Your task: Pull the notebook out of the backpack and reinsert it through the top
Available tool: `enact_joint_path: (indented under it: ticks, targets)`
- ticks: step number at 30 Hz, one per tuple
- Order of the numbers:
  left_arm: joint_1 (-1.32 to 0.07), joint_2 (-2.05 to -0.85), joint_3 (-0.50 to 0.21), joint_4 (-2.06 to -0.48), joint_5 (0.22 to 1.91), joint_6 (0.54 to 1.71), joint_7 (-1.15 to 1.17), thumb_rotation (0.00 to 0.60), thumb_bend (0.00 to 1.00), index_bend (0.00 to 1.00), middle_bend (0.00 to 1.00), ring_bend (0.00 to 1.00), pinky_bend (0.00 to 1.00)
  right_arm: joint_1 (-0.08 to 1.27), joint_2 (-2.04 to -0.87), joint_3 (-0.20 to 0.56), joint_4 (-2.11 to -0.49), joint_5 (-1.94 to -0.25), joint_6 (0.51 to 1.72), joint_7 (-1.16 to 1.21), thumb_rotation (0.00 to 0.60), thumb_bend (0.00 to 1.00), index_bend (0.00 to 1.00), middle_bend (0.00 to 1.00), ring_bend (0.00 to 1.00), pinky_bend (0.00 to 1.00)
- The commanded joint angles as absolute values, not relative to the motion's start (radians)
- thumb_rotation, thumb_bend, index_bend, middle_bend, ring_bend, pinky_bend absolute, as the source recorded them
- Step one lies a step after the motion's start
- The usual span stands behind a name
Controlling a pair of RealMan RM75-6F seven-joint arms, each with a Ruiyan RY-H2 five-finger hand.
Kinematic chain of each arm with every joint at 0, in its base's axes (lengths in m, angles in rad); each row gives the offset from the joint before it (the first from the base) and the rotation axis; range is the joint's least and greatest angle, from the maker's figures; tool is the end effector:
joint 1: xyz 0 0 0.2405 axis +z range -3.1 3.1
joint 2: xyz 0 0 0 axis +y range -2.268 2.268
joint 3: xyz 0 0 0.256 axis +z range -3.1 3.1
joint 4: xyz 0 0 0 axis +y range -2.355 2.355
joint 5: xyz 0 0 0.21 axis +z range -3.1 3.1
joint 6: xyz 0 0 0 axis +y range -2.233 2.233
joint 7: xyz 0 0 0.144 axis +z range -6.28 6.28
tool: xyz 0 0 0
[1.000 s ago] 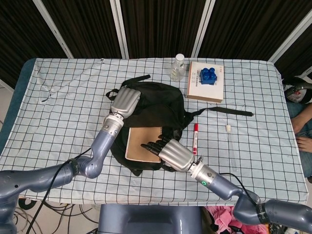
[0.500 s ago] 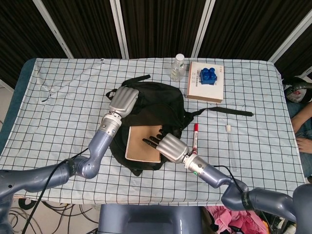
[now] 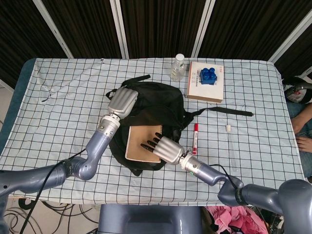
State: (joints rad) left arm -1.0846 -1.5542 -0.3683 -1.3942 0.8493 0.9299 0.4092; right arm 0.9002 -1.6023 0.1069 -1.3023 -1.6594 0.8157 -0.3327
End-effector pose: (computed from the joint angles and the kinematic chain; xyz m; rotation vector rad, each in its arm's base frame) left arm -0.0207 0.4265 0.0186 -1.7784 -0.8461 -1.1363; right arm -0.0922 -0.3349 -0.0570 2.3737 -0.1870 0.8962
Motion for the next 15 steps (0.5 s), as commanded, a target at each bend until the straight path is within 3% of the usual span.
enact_joint_path:
  ticks: [1, 15]
  targets:
    - [-1.083, -1.542, -0.365, -1.41, 0.842, 0.936, 0.421, 0.6, 0.47, 0.68, 0.68, 0.51, 0.42, 0.911, -1.635, 0.089, -1.26, -1.695, 0.852, -0.358, 0.6, 0.17, 0.08, 0.17, 0.25, 0.19]
    - [-1.092, -1.528, -0.347, -1.434, 0.815, 0.933, 0.452, 0.6, 0.47, 0.68, 0.68, 0.51, 0.41, 0.941, -1.726, 0.072, -1.154, -1.705, 0.87, -0.364, 0.6, 0.16, 0.07, 0.16, 0.24, 0.2]
